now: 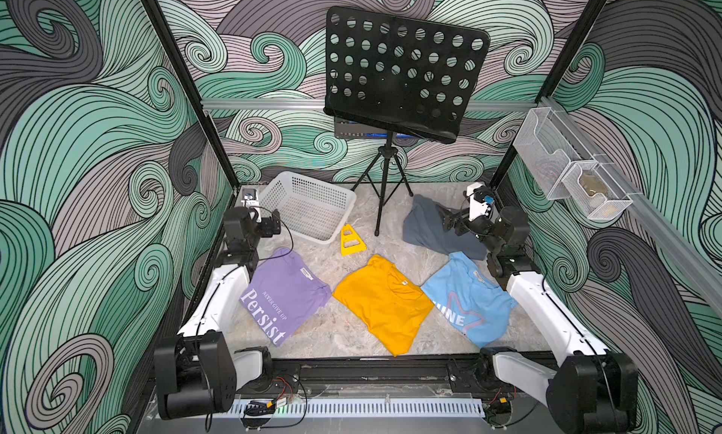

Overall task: Put the folded t-shirts into the basket
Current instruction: Adjust the bin at the center of the board.

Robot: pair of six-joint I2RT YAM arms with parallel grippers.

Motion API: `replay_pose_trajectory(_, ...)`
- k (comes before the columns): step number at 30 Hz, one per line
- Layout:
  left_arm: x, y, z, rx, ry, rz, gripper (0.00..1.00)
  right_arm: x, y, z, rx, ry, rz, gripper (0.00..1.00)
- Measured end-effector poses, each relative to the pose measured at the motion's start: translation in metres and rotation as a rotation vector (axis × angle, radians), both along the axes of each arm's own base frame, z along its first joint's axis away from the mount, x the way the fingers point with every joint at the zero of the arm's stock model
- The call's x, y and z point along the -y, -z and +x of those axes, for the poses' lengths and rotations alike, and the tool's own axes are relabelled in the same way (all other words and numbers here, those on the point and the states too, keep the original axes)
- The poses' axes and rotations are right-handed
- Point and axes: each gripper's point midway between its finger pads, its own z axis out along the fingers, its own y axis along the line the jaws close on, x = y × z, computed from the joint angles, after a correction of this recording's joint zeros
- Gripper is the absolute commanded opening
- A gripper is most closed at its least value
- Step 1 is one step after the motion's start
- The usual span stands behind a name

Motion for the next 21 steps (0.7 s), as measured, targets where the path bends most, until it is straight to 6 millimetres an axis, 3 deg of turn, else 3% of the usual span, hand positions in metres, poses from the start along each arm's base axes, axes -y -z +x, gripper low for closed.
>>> replay_pose_trajectory(4,-0.023,-0.004,0.034,-0.141,0.045,-0.027,0.99,-0.036,0.054,-0.015,-0.161,-0.189,-0.053,0.99)
replay_pose_trajectory(8,-0.049,0.032,0.071,-0.319,0.056,-0.042,0.96,-0.065,0.088,-0.033,-0.254,-0.319,-0.097,0.99)
replay_pose_trajectory(13,-0.072,0.084,0.111,-0.512,0.067,-0.022,0.93,-0.085,0.105,-0.047,-0.284,-0.407,-0.128,0.99)
replay_pose_trajectory(17,-0.078,0.115,0.134,-0.621,0.109,-0.027,0.77,-0.092,0.117,-0.05,-0.315,-0.434,-0.141,0.99)
replay_pose_trajectory(21,-0.073,0.14,0.139,-0.716,0.15,-0.06,0.61,-0.094,0.124,-0.052,-0.335,-0.442,-0.154,0.99)
